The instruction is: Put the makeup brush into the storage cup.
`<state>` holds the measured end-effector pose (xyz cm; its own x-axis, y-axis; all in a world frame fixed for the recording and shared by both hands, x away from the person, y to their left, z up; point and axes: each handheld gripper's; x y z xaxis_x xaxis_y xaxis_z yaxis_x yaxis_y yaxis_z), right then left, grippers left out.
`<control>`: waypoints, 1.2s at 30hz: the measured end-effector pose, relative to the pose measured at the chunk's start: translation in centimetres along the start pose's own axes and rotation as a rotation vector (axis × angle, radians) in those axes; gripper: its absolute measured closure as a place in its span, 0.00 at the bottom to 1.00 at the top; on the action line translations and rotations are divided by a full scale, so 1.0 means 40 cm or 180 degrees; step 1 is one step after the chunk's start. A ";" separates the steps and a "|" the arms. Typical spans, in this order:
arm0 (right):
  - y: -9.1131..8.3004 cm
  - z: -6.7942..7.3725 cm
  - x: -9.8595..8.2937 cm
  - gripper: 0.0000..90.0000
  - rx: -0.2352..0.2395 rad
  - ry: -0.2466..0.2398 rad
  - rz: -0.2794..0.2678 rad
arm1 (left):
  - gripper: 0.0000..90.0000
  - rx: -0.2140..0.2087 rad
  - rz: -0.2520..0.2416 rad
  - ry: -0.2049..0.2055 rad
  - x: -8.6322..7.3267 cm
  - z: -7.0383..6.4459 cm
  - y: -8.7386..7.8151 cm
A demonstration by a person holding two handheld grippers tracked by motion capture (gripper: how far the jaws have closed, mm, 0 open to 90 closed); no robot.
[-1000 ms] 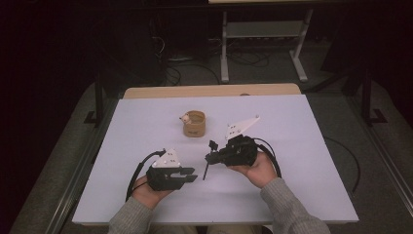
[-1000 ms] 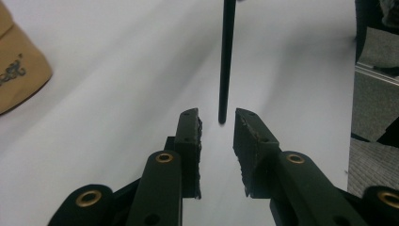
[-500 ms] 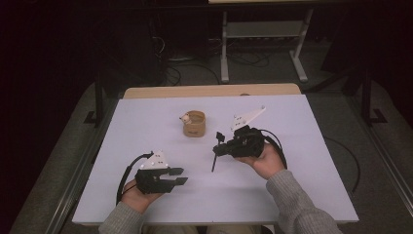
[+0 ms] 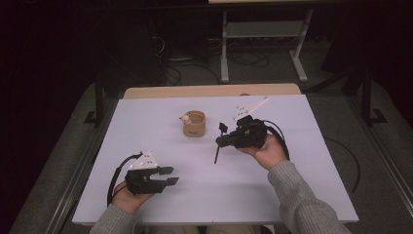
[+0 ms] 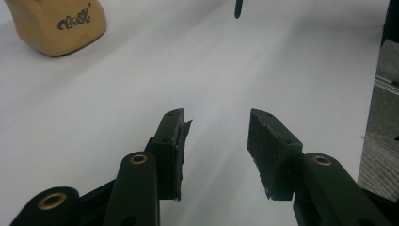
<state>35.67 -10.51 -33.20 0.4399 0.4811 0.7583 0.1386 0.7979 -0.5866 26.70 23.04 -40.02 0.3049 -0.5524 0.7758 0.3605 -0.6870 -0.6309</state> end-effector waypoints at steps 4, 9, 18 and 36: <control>-0.001 -0.008 0.010 0.94 -0.0024 -0.0001 0.0030 | 0.60 0.0006 -0.0044 -0.0053 0.000 0.000 -0.007; -0.004 -0.019 0.022 0.94 -0.0047 0.0013 0.0056 | 0.59 0.0043 -0.0094 -0.0100 -0.003 0.004 -0.011; 0.000 -0.035 0.058 0.94 -0.0064 0.0068 0.0077 | 0.56 0.0048 -0.0123 -0.0154 -0.006 0.011 -0.018; 0.014 -0.078 0.153 0.94 -0.0144 0.0152 0.0019 | 0.51 0.0112 -0.0111 -0.0125 -0.005 0.017 -0.013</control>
Point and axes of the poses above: each handheld gripper's, and its own axes: y roughly forward along the jaws, x roughly out of its top, z roughly to its left, and after that the axes turned 5 degrees about y, right-handed
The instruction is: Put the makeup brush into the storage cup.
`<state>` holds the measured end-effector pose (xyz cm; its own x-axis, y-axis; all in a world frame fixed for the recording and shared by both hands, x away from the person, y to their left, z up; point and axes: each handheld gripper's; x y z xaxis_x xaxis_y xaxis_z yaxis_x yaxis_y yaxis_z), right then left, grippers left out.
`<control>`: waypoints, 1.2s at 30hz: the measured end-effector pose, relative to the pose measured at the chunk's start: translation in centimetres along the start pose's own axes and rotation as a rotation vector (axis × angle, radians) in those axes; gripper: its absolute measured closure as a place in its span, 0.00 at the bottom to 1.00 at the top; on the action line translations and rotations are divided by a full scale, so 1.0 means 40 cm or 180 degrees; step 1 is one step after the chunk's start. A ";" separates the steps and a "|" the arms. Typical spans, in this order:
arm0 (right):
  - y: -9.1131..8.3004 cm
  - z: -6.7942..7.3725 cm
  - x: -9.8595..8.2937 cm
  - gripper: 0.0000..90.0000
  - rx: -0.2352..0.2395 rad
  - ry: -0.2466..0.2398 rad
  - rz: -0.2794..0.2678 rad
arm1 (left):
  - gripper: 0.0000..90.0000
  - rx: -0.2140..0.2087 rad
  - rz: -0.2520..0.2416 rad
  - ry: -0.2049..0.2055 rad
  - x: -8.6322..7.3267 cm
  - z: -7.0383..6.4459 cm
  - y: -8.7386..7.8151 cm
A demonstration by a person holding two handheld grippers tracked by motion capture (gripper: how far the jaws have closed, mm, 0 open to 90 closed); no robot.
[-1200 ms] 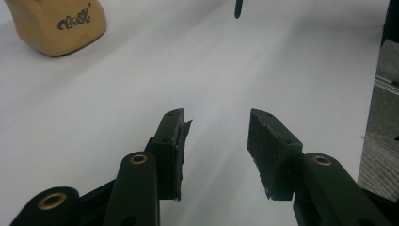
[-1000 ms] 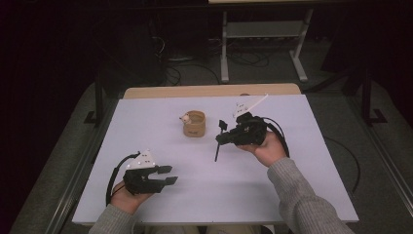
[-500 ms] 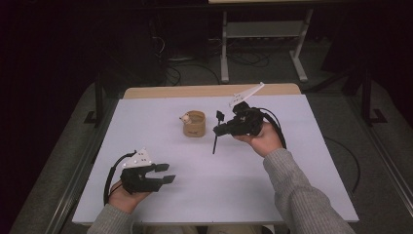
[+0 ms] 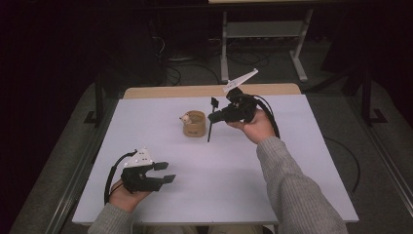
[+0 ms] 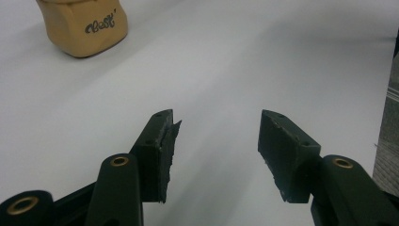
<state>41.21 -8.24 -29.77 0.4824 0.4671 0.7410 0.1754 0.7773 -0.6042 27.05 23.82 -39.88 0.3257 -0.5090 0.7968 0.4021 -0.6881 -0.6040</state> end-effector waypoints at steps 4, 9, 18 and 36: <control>0.006 -0.010 0.023 0.94 -0.0062 -0.0006 -0.0010 | 0.50 0.0019 0.0031 -0.0002 0.000 0.002 -0.002; 0.018 -0.025 0.050 0.94 -0.0083 0.0038 -0.0052 | 0.50 0.0022 0.0037 0.0000 -0.002 0.005 -0.002; 0.037 -0.042 0.094 0.94 -0.0161 0.0053 -0.0043 | 0.49 0.0034 0.0021 -0.0005 -0.003 0.009 -0.004; 0.053 -0.071 0.188 0.94 -0.0296 0.0127 -0.0131 | 0.48 0.0052 0.0007 -0.0042 -0.006 0.016 -0.007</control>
Point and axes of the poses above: each handheld gripper's, and its own axes: y roughly forward along the jaws, x roughly out of its top, z roughly to its left, and after that the axes turned 5 degrees about y, right-handed
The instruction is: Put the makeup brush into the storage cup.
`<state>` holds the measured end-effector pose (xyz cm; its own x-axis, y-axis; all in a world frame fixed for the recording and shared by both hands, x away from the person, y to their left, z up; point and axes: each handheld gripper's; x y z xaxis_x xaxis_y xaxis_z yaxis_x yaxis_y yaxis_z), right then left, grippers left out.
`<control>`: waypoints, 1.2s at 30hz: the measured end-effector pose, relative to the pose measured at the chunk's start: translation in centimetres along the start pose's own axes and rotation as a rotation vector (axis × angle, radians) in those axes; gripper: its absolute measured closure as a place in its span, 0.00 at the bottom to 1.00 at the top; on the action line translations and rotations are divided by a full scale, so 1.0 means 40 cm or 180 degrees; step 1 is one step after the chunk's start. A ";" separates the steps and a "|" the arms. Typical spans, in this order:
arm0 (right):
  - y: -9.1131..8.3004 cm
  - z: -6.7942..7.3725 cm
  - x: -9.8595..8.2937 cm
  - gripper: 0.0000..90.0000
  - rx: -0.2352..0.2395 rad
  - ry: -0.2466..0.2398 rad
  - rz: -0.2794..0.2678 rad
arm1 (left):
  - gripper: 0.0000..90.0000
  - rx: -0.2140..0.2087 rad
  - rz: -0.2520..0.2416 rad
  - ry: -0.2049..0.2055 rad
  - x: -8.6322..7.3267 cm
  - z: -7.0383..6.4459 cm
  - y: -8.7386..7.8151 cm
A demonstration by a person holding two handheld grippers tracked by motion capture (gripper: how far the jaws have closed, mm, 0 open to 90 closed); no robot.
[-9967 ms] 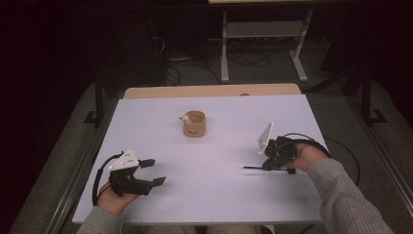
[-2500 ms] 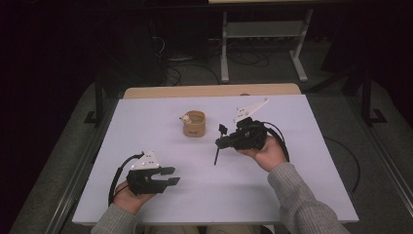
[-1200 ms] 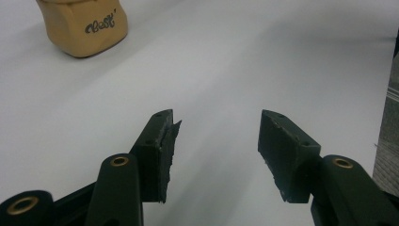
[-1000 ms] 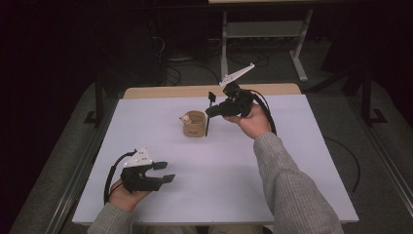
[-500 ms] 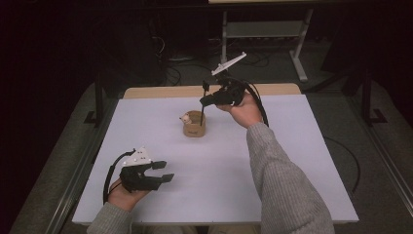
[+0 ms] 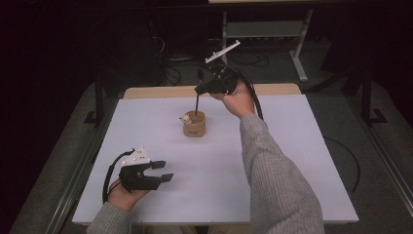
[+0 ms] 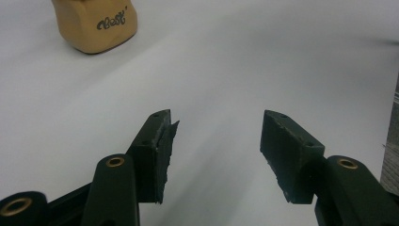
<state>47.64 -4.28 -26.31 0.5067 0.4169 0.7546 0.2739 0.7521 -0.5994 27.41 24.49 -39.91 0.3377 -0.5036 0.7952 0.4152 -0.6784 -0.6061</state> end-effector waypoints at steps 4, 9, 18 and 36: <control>0.009 -0.009 0.000 0.94 -0.0031 0.0038 -0.0029 | 0.48 -0.0004 -0.0008 -0.0014 -0.001 0.003 -0.001; 0.024 -0.021 -0.006 0.94 -0.0045 0.0073 -0.0039 | 0.48 -0.0009 0.0015 -0.0036 0.000 0.003 -0.002; 0.046 -0.029 -0.008 0.94 -0.0139 0.0114 -0.0060 | 0.48 0.0001 -0.0006 -0.0050 -0.001 0.007 -0.007; 0.094 -0.050 -0.040 0.94 -0.0253 0.0197 -0.0022 | 0.46 -0.0049 0.0058 -0.0014 -0.004 0.004 0.001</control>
Point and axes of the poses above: each handheld gripper's, and its own axes: y roughly forward along the jaws, x roughly out of its top, z roughly to its left, and after that the axes turned 5 degrees about y, right-handed
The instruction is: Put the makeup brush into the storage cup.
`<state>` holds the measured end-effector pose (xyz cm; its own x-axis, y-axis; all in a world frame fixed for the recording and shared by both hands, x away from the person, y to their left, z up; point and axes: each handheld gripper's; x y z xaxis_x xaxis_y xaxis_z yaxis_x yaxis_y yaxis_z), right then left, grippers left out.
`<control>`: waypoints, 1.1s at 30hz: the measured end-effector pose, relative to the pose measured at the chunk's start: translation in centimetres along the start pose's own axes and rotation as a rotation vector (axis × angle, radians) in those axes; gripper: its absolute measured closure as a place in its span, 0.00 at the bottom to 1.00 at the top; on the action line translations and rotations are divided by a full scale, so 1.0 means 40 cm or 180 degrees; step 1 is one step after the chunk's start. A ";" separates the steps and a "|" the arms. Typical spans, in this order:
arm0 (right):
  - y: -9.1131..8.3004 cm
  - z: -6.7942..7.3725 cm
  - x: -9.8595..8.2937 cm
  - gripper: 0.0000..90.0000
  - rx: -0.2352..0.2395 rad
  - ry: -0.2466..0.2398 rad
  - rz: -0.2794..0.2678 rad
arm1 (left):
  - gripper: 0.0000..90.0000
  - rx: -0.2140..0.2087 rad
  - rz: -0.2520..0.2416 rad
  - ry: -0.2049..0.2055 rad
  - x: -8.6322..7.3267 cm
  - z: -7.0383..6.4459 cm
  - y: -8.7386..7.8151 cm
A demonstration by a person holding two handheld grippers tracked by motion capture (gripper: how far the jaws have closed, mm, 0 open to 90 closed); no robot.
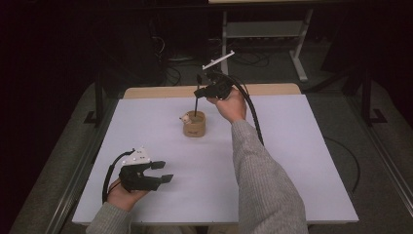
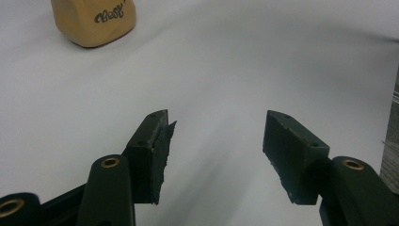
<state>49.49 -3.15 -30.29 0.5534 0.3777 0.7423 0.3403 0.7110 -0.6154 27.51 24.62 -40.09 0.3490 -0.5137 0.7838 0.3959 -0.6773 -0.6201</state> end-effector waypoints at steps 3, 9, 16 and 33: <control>0.006 -0.006 -0.011 0.94 -0.0017 0.0008 0.0010 | 0.46 0.0018 -0.0003 -0.0003 0.002 -0.002 -0.001; 0.017 -0.010 -0.028 0.94 -0.0064 0.0028 0.0029 | 0.45 0.0022 -0.0011 -0.0007 0.002 -0.002 0.000; 0.028 -0.020 -0.048 0.94 -0.0060 0.0081 0.0023 | 0.45 0.0036 -0.0054 -0.0003 0.005 -0.007 0.001; 0.073 -0.023 -0.069 0.94 -0.0035 0.0125 0.0153 | 0.45 0.0045 -0.0074 -0.0002 0.004 -0.006 0.000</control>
<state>49.66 -2.65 -34.37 0.5986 0.3875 0.7011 0.3208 0.6860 -0.6531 27.38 24.41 -39.95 0.3400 -0.4976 0.7980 0.4158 -0.6816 -0.6022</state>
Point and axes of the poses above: each handheld gripper's, and its own axes: y roughly forward along the jaws, x roughly out of its top, z roughly to its left, and after that the axes turned 5 degrees about y, right-handed
